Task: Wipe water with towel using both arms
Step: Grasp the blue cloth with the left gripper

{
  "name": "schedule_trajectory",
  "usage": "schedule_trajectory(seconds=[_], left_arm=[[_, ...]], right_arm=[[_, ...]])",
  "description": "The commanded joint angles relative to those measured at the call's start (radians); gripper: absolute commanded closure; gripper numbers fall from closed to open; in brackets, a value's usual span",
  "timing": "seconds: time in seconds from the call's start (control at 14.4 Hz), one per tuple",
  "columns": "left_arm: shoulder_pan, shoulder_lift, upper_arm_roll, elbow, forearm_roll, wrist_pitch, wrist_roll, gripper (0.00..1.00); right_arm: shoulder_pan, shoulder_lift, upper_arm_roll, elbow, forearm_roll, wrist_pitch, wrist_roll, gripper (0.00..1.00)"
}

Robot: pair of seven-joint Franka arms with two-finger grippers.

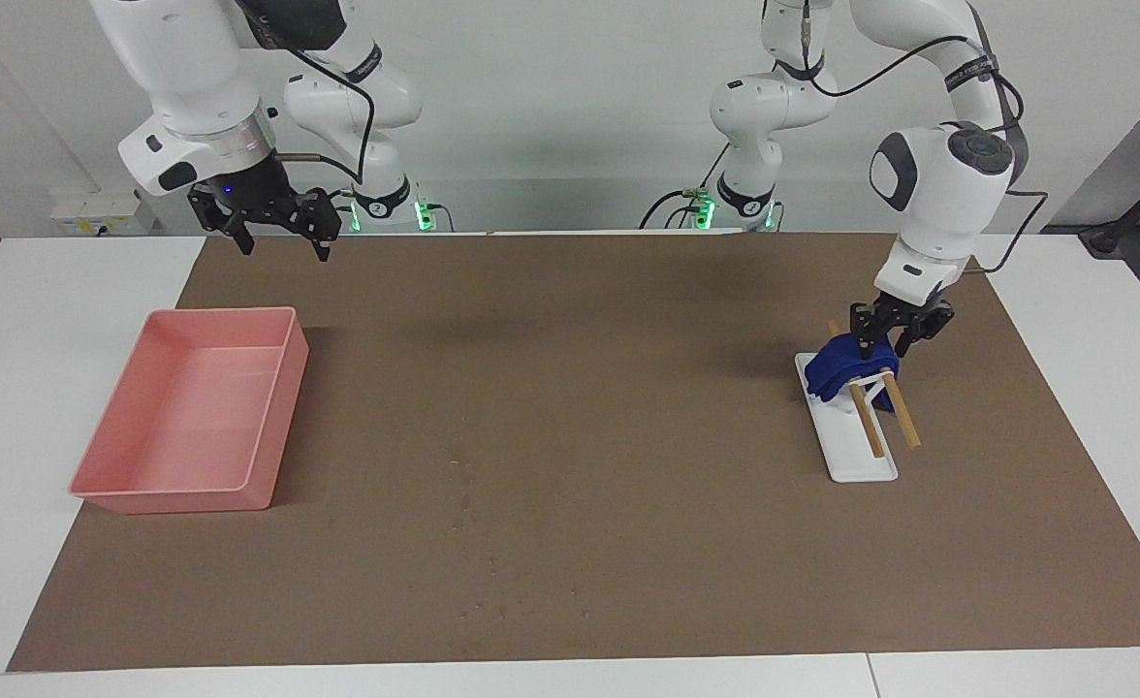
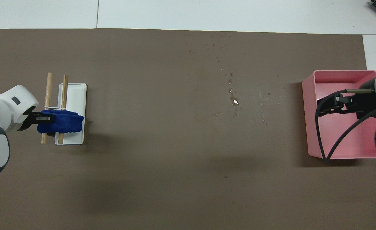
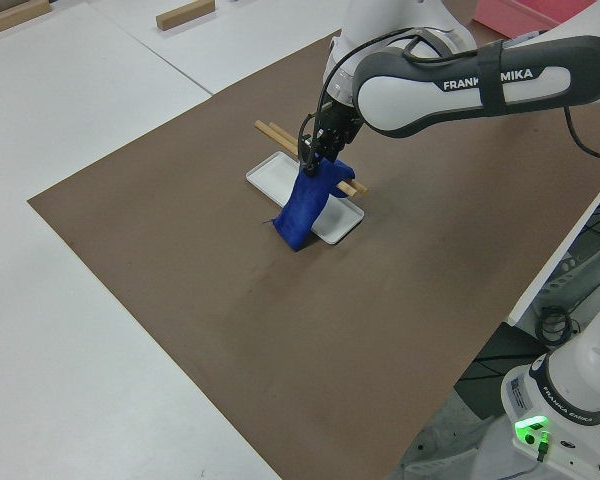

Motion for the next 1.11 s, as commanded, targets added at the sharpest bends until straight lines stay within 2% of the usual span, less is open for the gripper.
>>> schedule_trajectory(seconds=[0.0,0.42,0.62,1.04], left_arm=[[-0.002,-0.005,0.002,-0.011,0.019,0.012,-0.025,0.62],[-0.004,-0.005,0.002,-0.006,0.019,0.005,-0.031,1.00],[-0.016,0.008,0.002,0.028,0.019,-0.029,-0.046,1.00],[-0.027,0.021,0.002,0.143,0.019,-0.181,-0.050,1.00]], right_arm=[[-0.008,-0.033,0.006,-0.045,0.009,0.036,0.012,0.00],[-0.007,-0.036,0.006,-0.048,0.009,0.043,0.014,0.00],[-0.007,-0.035,0.006,-0.048,0.009,0.042,0.018,0.00],[-0.014,-0.035,0.004,-0.042,0.009,0.042,-0.018,0.00]])
